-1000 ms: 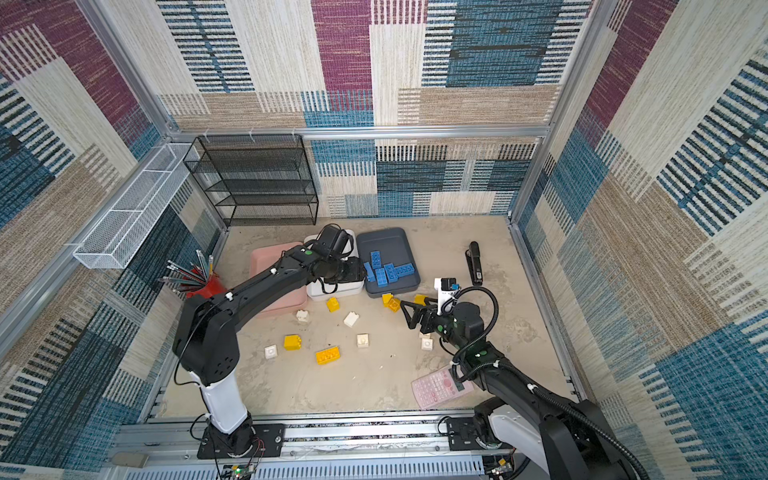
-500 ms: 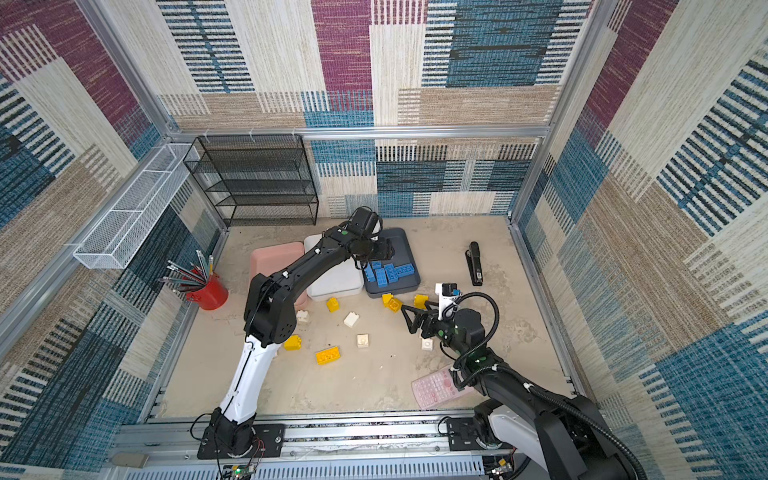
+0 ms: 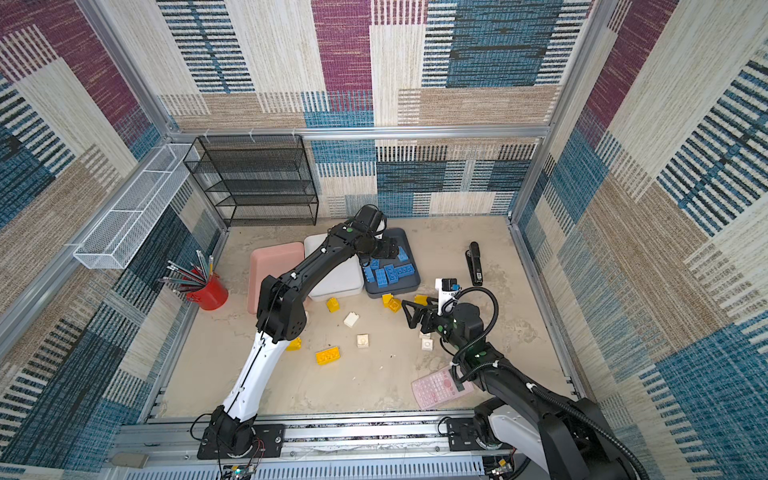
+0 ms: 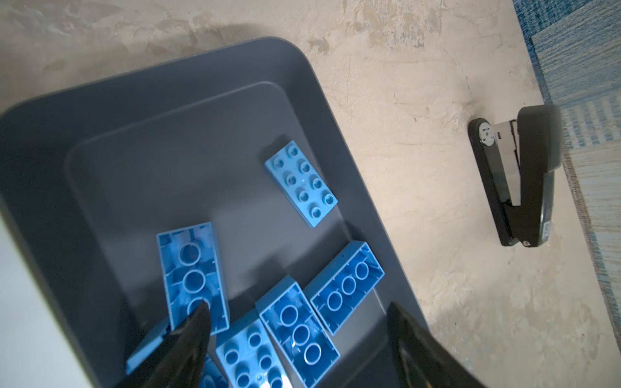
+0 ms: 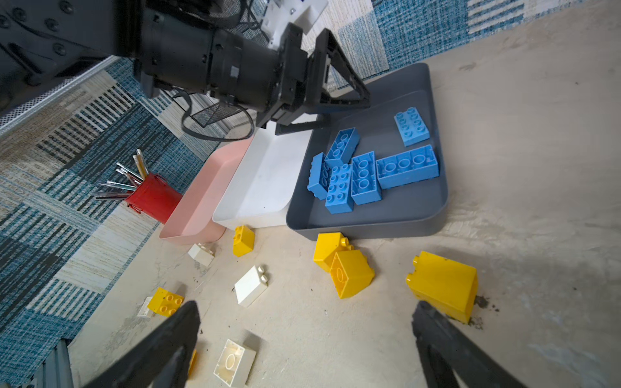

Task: Sort the legos into containers by color
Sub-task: 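Carry blue brick into dark grey tray with left gripper while right arm advances, then release the blue brick and withdraw the left arm while the right gripper lowers, then grasp a yellow 2x2 brick beside the dark grey tray with the right gripper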

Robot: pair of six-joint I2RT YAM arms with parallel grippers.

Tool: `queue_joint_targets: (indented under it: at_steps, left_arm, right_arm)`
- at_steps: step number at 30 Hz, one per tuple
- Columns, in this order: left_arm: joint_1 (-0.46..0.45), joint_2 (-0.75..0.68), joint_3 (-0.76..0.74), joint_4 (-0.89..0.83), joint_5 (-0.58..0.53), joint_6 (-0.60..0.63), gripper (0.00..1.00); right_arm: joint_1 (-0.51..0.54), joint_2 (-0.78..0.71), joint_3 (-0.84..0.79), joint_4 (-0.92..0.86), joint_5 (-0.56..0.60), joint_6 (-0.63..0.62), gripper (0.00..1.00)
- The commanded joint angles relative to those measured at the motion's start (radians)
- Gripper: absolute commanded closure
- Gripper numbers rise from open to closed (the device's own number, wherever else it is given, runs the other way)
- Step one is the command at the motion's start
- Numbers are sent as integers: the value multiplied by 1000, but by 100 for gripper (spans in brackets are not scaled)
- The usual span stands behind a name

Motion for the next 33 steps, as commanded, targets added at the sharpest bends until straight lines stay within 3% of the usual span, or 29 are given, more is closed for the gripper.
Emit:
queue_joint_targets:
  at_steps: [1, 9, 21, 26, 33]
  left_arm:
    - [-1, -145, -152, 55, -27, 9, 17]
    - [-17, -605, -729, 345, -69, -58, 20]
    - [-45, -1170, -1394, 452, -126, -159, 23]
    - [-48, -1344, -1586, 445, -128, -199, 24]
    - [-51, -1508, -1704, 348, -173, -190, 24]
  right_arm:
    - [10, 6, 46, -82, 37, -21, 1]
    - [23, 21, 162, -283, 71, -78, 1]
    - [112, 266, 403, -544, 155, -186, 3]
    - [162, 409, 497, -571, 171, -231, 6]
    - [196, 603, 636, -601, 255, -231, 13]
